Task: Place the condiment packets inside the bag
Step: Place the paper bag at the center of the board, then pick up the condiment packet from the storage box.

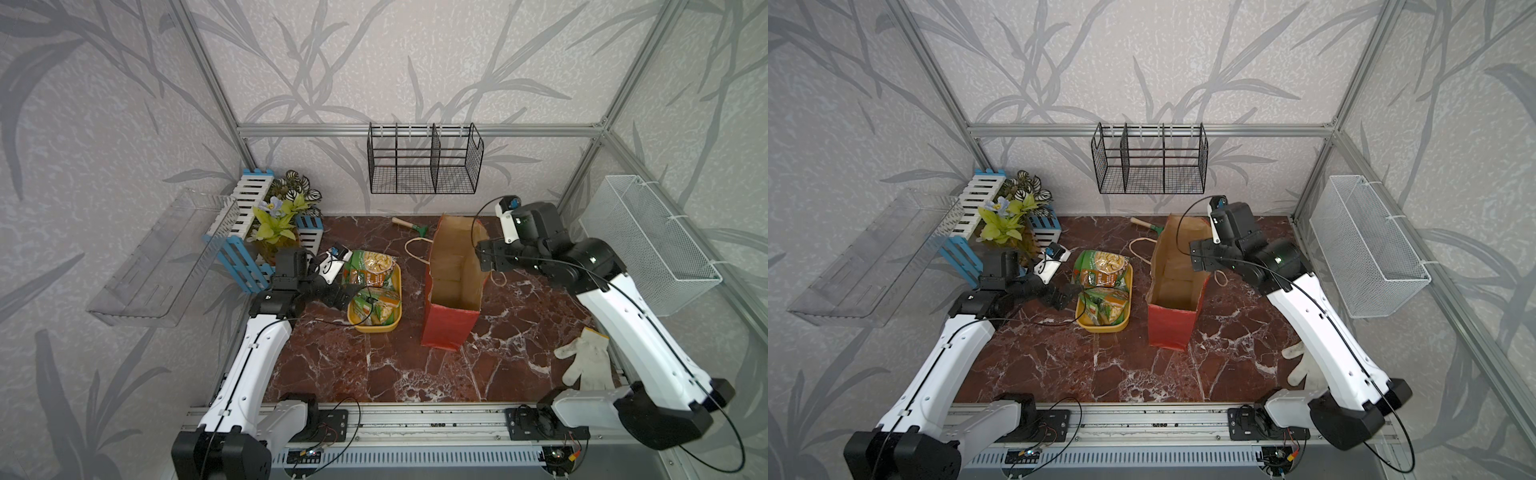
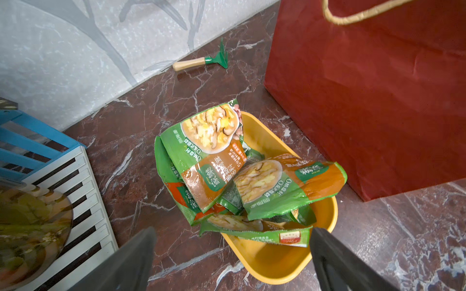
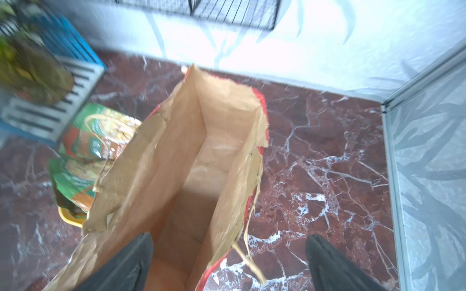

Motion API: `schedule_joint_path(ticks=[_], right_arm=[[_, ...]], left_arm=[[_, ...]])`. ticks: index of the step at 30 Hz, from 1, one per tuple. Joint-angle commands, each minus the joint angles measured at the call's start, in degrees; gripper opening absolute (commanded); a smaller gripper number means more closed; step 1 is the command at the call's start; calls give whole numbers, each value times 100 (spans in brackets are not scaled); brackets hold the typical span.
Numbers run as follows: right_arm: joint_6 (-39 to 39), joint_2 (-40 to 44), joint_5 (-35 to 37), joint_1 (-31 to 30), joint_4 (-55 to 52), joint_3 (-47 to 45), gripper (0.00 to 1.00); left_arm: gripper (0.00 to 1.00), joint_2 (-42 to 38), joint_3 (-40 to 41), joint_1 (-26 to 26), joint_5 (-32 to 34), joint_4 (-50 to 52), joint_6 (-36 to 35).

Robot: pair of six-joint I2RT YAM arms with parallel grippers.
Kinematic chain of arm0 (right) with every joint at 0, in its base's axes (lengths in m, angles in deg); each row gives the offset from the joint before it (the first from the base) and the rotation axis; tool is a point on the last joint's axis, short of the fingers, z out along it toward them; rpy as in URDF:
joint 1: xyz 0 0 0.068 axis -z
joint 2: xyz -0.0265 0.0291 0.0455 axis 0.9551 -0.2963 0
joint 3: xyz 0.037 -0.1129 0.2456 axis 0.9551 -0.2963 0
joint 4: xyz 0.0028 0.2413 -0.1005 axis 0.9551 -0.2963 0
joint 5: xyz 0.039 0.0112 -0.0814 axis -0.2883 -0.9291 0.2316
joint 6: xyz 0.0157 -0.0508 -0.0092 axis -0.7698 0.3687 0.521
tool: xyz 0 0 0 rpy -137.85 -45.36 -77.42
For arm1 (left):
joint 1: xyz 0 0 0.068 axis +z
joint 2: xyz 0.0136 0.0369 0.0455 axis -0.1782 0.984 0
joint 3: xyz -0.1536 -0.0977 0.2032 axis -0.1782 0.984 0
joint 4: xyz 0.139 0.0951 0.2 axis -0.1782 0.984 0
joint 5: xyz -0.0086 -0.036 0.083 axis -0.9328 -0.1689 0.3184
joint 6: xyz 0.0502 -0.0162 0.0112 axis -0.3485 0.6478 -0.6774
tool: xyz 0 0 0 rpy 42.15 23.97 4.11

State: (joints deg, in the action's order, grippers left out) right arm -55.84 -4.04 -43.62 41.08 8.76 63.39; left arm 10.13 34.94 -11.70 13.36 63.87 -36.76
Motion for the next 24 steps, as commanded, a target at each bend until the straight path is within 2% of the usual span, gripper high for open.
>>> schedule_joint_path(ticks=[1,4,8,11,13,15,17,20,24], right_arm=[[-373,819,378,-47,562,-736,99],[-712,1680,521,-49,853,-1663,99],[-1150,2747,687,-49,1136,-2851,99],[-1374,3195,815,-40,1367,-3709,99],[-1462,3377,899,-28,1647,-4253,99],[-1482,3463,999,13,2160,-4779,99],[-1483,3506,1115,134,2693,-5282,99],[-1567,3496,1016,505,3354,-5849,99],[-1633,3340,1047,1108,4168,-6483,99]], left_arm=[[100,-146,125,-49,72,153,-784],[100,-71,18,-374,303,269,-1334],[100,6,-50,-1280,904,404,-2031],[100,5,39,-1834,1111,496,-2692],[100,87,27,-2099,1280,496,-2994],[94,349,-147,-2251,1396,440,-3133],[86,670,-445,-2289,1231,601,-3334],[79,993,-638,-2397,1242,689,-3699],[75,1243,-601,-2646,1783,445,-4177]])
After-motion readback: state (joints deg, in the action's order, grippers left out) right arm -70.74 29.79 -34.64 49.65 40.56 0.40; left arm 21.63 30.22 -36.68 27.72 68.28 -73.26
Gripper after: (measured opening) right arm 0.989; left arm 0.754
